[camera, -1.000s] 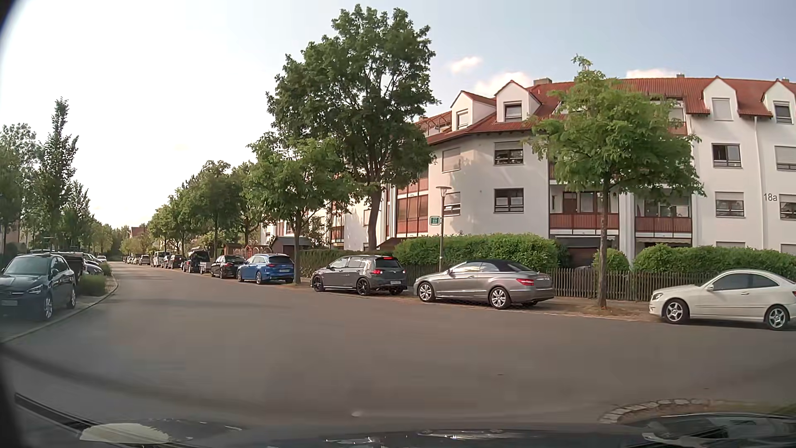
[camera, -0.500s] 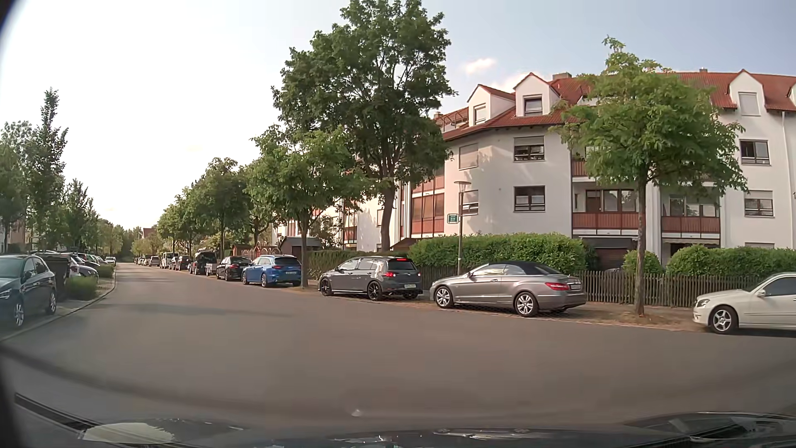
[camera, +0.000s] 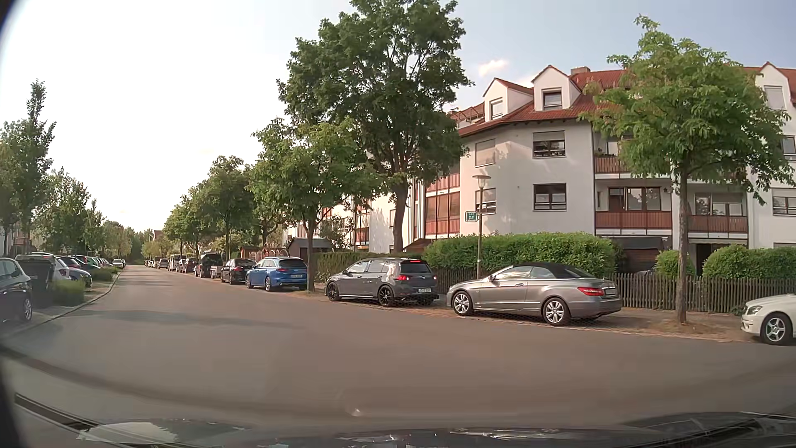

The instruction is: Follow the waypoints while adhering to traffic rules and regulations

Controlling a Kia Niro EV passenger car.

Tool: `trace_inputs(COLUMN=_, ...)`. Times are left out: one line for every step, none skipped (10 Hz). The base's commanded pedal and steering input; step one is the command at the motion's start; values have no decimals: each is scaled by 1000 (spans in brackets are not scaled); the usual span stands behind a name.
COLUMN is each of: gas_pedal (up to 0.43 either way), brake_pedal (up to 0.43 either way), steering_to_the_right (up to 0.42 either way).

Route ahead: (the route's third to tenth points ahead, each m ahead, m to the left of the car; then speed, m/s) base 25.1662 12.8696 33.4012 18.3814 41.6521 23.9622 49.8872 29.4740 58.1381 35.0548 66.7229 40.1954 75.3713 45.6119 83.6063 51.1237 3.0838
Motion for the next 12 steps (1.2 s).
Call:
trace_inputs(gas_pedal=138, brake_pedal=12, steering_to_the_right=-62)
trace_inputs(gas_pedal=177, brake_pedal=12, steering_to_the_right=-73)
trace_inputs(gas_pedal=197, brake_pedal=12, steering_to_the_right=-89)
trace_inputs(gas_pedal=220, brake_pedal=12, steering_to_the_right=-110)
trace_inputs(gas_pedal=240, brake_pedal=12, steering_to_the_right=-127)
trace_inputs(gas_pedal=248, brake_pedal=12, steering_to_the_right=-133)
trace_inputs(gas_pedal=248, brake_pedal=18, steering_to_the_right=-134)
trace_inputs(gas_pedal=260, brake_pedal=12, steering_to_the_right=-136)
trace_inputs(gas_pedal=260, brake_pedal=12, steering_to_the_right=-141)
trace_inputs(gas_pedal=260, brake_pedal=12, steering_to_the_right=-153)
trace_inputs(gas_pedal=260, brake_pedal=12, steering_to_the_right=-170)
trace_inputs(gas_pedal=260, brake_pedal=12, steering_to_the_right=-183)
